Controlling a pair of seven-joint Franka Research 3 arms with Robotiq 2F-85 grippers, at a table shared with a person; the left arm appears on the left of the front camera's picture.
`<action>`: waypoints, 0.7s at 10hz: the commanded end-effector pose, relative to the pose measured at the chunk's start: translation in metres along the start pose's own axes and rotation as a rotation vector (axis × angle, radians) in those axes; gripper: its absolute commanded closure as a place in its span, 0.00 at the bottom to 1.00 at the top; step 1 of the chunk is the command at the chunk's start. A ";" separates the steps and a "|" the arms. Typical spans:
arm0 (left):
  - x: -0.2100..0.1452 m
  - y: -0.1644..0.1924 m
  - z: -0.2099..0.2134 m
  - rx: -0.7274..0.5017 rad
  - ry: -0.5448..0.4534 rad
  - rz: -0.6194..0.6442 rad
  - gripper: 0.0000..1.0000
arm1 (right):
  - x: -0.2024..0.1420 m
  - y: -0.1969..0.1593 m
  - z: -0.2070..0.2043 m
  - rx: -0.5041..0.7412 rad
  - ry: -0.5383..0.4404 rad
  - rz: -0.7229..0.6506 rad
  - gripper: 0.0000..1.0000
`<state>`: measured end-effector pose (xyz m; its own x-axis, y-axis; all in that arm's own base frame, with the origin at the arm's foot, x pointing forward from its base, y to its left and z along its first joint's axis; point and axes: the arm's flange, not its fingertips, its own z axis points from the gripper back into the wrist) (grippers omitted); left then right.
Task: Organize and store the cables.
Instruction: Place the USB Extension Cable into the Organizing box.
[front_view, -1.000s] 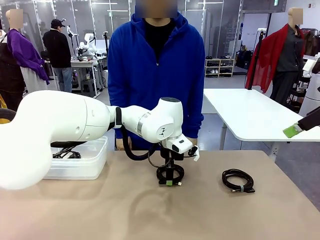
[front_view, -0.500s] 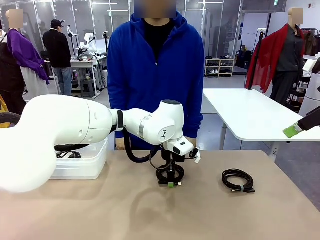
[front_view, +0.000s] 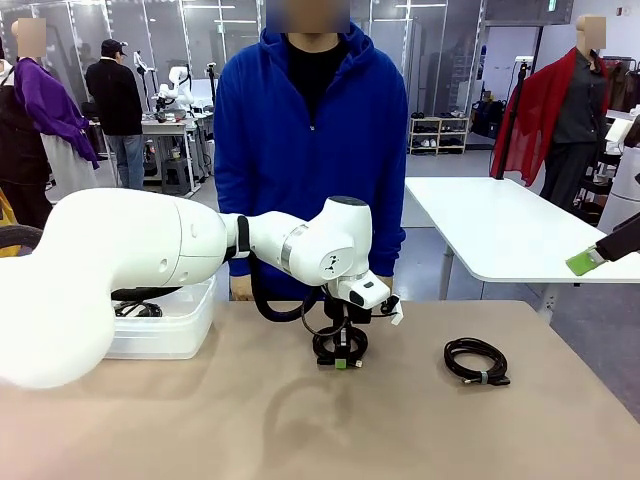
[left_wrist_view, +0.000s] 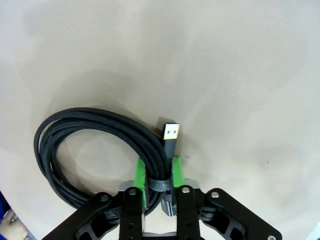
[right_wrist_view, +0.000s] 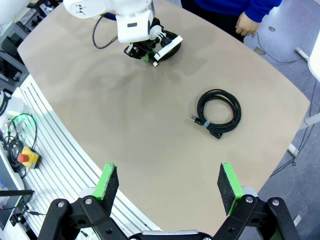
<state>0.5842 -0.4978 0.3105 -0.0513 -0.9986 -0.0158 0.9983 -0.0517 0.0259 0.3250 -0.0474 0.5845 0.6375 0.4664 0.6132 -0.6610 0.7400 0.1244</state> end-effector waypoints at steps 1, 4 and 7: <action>0.005 0.005 0.005 0.001 0.028 0.013 1.00 | 0.001 0.000 0.002 0.003 0.001 -0.014 0.00; 0.009 -0.007 0.038 0.010 0.030 0.029 1.00 | 0.001 0.000 0.002 0.003 0.001 -0.014 0.00; 0.009 -0.019 0.087 0.018 0.013 0.009 1.00 | 0.001 0.000 0.002 0.003 0.001 -0.014 0.00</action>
<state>0.5662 -0.5076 0.3801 -0.0482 -0.9987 -0.0163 0.9968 -0.0491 0.0638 0.3250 -0.0474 0.5845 0.6375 0.4665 0.6131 -0.6610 0.7400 0.1244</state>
